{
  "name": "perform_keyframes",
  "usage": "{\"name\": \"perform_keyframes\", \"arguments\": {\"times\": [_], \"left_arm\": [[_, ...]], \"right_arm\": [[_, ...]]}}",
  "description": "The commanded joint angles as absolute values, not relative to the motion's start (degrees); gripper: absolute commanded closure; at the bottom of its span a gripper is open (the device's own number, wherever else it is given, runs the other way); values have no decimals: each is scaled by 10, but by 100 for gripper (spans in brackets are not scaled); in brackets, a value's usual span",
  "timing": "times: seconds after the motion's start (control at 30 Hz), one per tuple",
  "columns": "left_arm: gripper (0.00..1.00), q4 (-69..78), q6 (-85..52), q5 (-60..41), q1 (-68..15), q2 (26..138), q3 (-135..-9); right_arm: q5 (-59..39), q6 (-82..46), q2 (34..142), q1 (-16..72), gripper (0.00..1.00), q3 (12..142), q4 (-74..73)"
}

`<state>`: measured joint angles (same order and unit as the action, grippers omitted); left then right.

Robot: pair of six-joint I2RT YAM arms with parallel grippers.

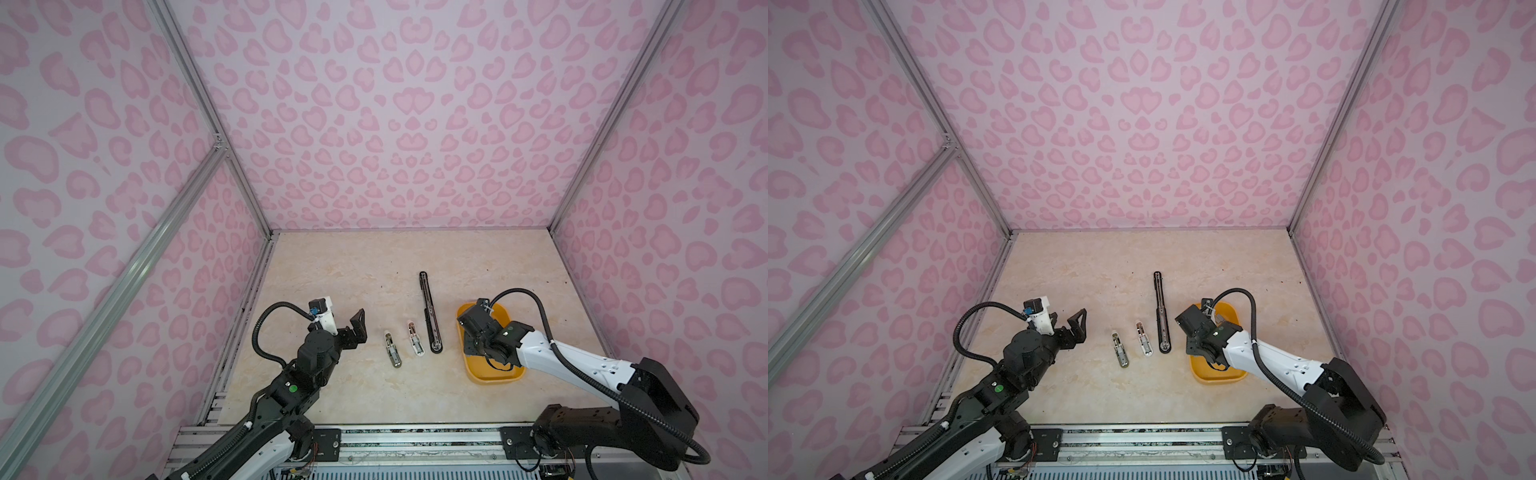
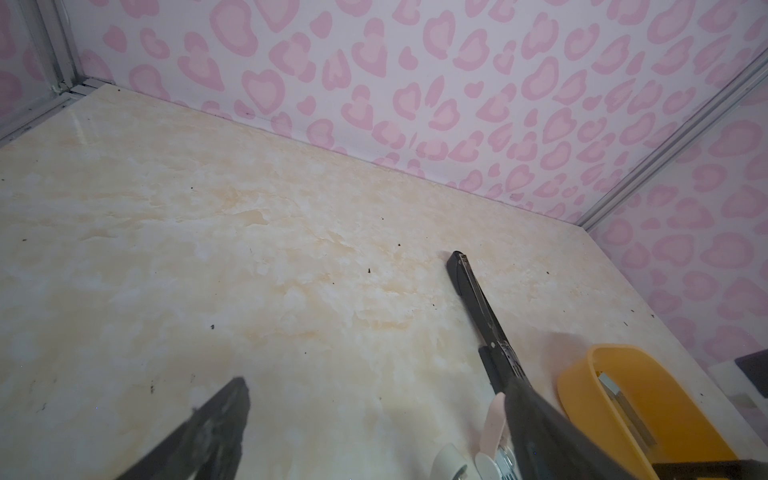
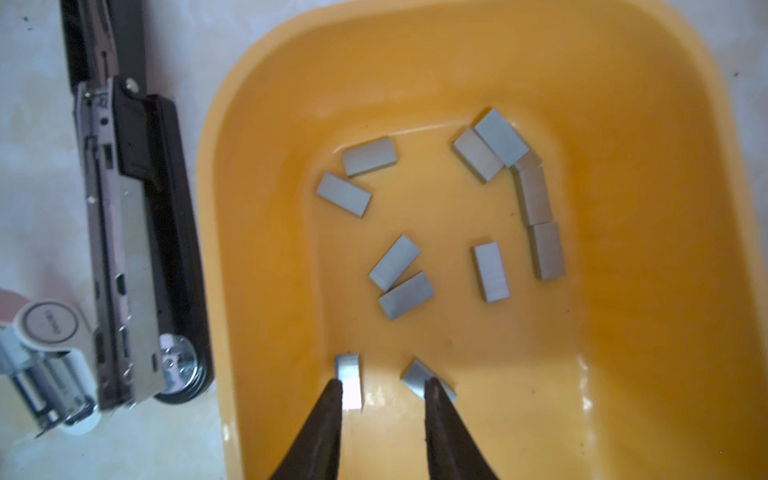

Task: Load the staples into the stapler
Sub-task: 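Lower the right gripper into the yellow tray and grasp a grey staple strip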

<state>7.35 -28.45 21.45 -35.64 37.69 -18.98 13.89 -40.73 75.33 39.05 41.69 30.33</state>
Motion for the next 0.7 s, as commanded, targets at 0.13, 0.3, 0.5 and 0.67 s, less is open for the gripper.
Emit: {"name": "perform_keyframes", "arguments": {"times": [0.13,0.3,0.5,0.67], "left_arm": [[3,80,-279,232,-356,377,-191],[3,81,-277,231,-356,386,-193],[3,80,-275,231,-356,392,-197],[3,78,-273,233,-356,388,-196]], "right_arm": [[95,-313,764,277,63,429,278],[107,-296,815,253,66,454,287],[92,-276,860,219,68,458,275],[63,-267,866,204,68,449,259]]}}
